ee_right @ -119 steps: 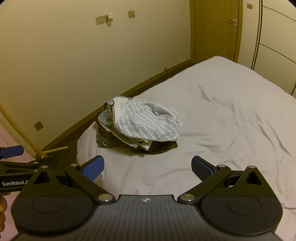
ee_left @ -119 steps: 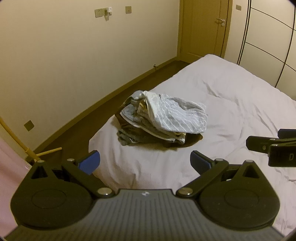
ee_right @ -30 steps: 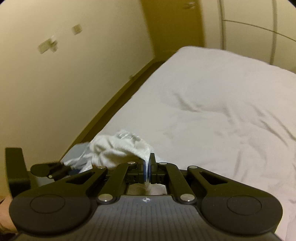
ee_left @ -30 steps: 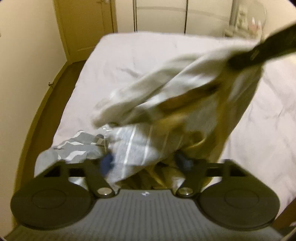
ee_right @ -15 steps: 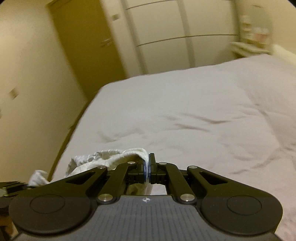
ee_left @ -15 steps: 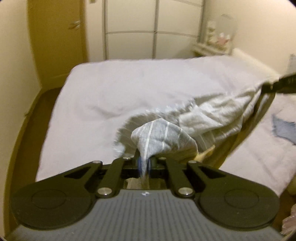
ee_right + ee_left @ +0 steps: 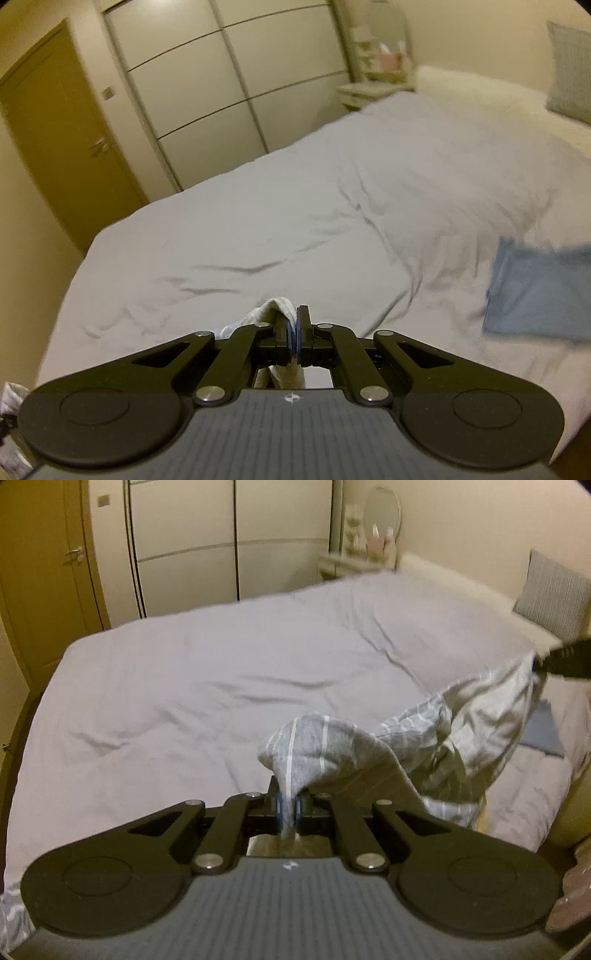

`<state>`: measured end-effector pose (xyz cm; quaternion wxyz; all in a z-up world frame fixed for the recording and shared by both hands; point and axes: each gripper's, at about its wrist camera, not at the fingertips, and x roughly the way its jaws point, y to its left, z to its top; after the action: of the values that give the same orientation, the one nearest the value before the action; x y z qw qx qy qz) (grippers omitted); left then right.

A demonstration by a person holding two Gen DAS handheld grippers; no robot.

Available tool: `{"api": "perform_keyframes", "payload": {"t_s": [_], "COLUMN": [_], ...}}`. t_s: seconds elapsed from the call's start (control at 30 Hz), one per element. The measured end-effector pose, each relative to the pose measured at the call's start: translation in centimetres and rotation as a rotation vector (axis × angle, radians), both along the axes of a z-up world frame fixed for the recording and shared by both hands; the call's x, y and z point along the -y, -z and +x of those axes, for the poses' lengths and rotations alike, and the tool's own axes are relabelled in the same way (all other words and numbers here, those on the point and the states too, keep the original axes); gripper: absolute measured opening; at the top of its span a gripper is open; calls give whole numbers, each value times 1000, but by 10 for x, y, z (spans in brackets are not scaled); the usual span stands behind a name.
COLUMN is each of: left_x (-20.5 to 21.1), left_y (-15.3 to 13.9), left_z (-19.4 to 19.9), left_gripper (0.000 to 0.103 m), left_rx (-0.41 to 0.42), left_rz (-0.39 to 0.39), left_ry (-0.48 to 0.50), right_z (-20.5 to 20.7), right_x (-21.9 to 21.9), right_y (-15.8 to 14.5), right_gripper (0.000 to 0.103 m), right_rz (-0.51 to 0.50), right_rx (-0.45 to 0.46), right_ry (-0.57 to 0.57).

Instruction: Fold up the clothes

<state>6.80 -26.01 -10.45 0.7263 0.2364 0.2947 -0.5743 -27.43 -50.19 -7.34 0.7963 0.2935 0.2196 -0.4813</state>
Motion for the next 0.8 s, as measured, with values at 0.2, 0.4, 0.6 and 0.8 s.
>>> {"api": "perform_keyframes", "payload": {"t_s": [0.2,0.4,0.6,0.8], "left_x": [22,39,63,83], "left_y": [-1,6,37,72], "left_z": [-70,-91,-68,-26], "left_gripper": [4,9,34,46], "left_rx": [-14,-22,-60,-110], "left_rz": [64,93,139,141], "left_ry": [16,-8,-58,16], "right_z": [-3,85,170,132], "right_x": [53,99,109,109], "right_y": [-29,-55,-26,22], "right_gripper": [2,8,48,52], "right_rz": [-72,-181,-294,-179], "right_rx": [-15,-30,-140,-241], "right_ry": [-161,-320,-495,-410]}}
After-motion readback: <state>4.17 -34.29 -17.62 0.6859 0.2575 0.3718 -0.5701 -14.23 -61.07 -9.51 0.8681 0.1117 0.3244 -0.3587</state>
